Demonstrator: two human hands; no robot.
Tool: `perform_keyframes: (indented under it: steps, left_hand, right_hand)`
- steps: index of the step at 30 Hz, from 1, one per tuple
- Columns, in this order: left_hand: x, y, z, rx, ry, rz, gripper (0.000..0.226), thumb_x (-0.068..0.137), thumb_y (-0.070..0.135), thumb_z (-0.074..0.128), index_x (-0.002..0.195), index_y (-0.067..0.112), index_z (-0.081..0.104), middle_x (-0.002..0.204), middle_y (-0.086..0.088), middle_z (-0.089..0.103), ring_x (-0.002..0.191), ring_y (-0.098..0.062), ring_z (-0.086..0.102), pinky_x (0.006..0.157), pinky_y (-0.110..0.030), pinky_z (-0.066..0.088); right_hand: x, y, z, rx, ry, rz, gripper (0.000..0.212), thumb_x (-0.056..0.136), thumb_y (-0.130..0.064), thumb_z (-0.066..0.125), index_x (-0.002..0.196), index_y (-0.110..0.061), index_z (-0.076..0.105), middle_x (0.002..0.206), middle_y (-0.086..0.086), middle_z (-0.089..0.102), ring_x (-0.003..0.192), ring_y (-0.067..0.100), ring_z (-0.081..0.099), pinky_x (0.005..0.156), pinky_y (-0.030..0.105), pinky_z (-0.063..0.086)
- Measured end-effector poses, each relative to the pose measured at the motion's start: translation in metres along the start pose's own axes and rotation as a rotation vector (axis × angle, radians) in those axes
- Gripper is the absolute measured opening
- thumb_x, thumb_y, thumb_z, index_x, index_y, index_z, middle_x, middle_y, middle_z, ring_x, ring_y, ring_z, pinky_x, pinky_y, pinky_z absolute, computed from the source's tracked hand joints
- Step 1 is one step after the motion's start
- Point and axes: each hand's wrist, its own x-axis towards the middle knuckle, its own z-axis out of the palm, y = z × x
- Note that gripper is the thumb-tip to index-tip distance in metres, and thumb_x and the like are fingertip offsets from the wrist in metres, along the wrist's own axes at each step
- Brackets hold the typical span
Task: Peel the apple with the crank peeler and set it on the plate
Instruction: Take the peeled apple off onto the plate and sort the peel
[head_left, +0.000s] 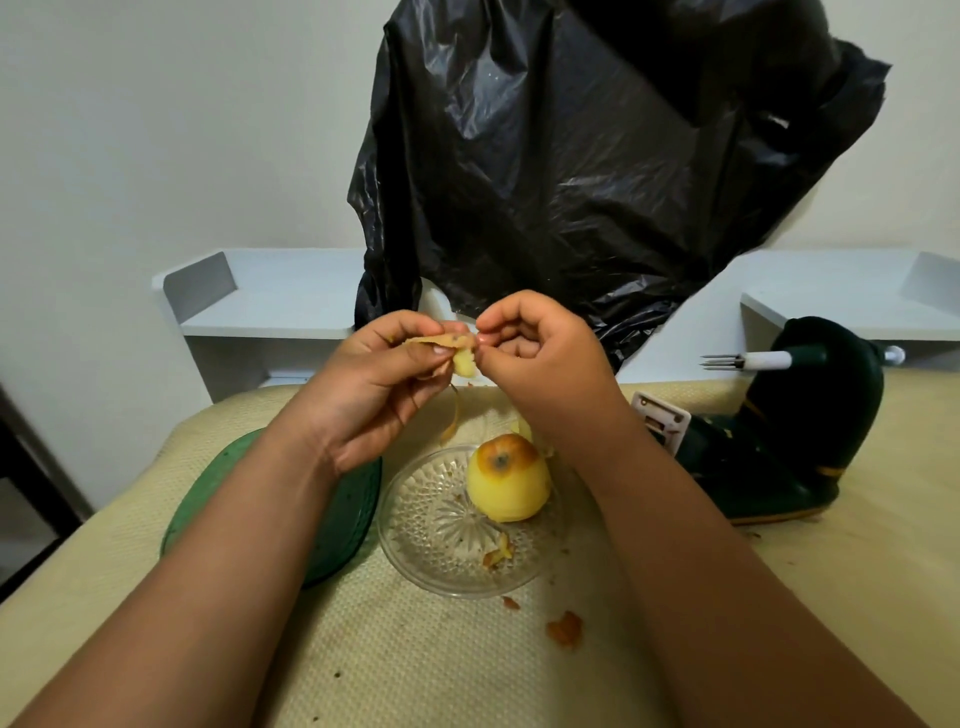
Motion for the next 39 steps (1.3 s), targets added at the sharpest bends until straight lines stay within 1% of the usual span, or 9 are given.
perform_keyframes:
  steps: [6,11,18,21,24,27,30,34,39]
  left_hand:
    - [-0.0039,-0.0002,0.0013,0.141,-0.074,-0.074,0.024,0.071,-0.004,0.067,0.068,0.019,0.076,0.108,-0.009,0.078,0.082,-0.015,0.073,0.072,-0.021,0.062]
    - [-0.0044,-0.0014,0.0031,0.178,-0.083,-0.029,0.025,0.069,-0.004,0.068,0.067,0.019,0.077,0.098,-0.01,0.079,0.081,-0.016,0.074,0.072,-0.021,0.062]
    - [-0.0018,-0.004,0.0021,0.068,-0.07,0.049,0.021,0.071,0.0,0.07,0.069,0.02,0.077,0.088,-0.006,0.079,0.08,-0.013,0.076,0.073,-0.021,0.062]
    - [-0.0001,-0.0011,-0.0008,0.009,0.004,0.082,0.025,0.074,-0.002,0.065,0.068,0.019,0.077,0.082,-0.004,0.078,0.076,-0.011,0.075,0.07,-0.02,0.061]
    - [0.0015,0.0035,-0.0038,-0.058,0.085,0.13,0.027,0.074,-0.001,0.063,0.065,0.02,0.078,0.082,-0.004,0.079,0.076,-0.01,0.076,0.067,-0.019,0.06]
    - [0.0018,0.0049,-0.0058,-0.092,0.073,0.118,0.028,0.075,-0.001,0.062,0.065,0.02,0.078,0.082,-0.004,0.08,0.075,-0.01,0.076,0.067,-0.019,0.06]
    - [-0.0002,0.0007,-0.0051,-0.01,-0.022,0.015,0.026,0.076,-0.001,0.063,0.07,0.019,0.078,0.084,-0.006,0.079,0.071,-0.01,0.074,0.067,-0.019,0.061]
    - [-0.0021,-0.0025,-0.0015,0.036,-0.079,-0.017,0.023,0.075,0.0,0.066,0.072,0.019,0.077,0.084,-0.006,0.077,0.068,-0.009,0.072,0.067,-0.019,0.061]
    - [-0.0029,-0.0039,0.0002,0.069,-0.113,-0.049,0.017,0.077,0.002,0.068,0.078,0.017,0.076,0.078,-0.005,0.073,0.065,-0.008,0.07,0.065,-0.017,0.06]
  right_hand:
    - [0.0006,0.0024,0.0015,-0.141,0.089,-0.008,0.024,0.078,-0.012,0.075,0.075,-0.028,0.057,0.067,-0.01,0.058,0.055,-0.001,0.053,0.056,0.017,0.048]
    - [-0.0001,0.0034,0.0019,-0.252,0.125,0.061,0.026,0.079,-0.026,0.077,0.073,-0.024,0.051,0.065,-0.004,0.056,0.065,0.028,0.066,0.058,0.037,0.056]
    - [-0.0016,0.0007,0.0027,0.05,-0.052,0.176,0.008,0.085,-0.024,0.066,0.081,-0.019,0.062,0.065,0.001,0.061,0.056,0.011,0.061,0.052,0.022,0.051]
    - [-0.0013,-0.0019,0.0004,0.144,-0.094,0.231,0.021,0.085,-0.033,0.061,0.083,-0.013,0.065,0.069,0.002,0.062,0.054,0.01,0.059,0.05,0.02,0.048]
    - [0.0002,-0.0021,-0.0034,0.046,-0.087,0.223,0.008,0.083,-0.022,0.061,0.083,-0.02,0.069,0.066,-0.003,0.061,0.056,0.009,0.059,0.053,0.022,0.05]
    - [0.0004,0.0007,-0.001,-0.095,-0.038,0.15,0.017,0.083,-0.011,0.063,0.081,-0.027,0.07,0.066,-0.009,0.063,0.06,0.009,0.059,0.059,0.032,0.056]
    - [0.0007,0.0,0.0005,-0.054,0.013,0.083,0.022,0.086,-0.011,0.066,0.079,-0.031,0.071,0.074,-0.01,0.067,0.068,0.005,0.061,0.063,0.023,0.053]
    - [-0.0009,-0.002,-0.0005,-0.013,-0.009,0.054,0.016,0.084,-0.018,0.068,0.081,-0.033,0.072,0.073,-0.004,0.066,0.071,0.012,0.063,0.068,0.032,0.056]
    - [-0.0023,-0.0027,0.0048,-0.015,-0.063,0.077,0.024,0.088,-0.004,0.062,0.089,-0.026,0.072,0.078,-0.006,0.068,0.071,0.0,0.061,0.065,0.016,0.049]
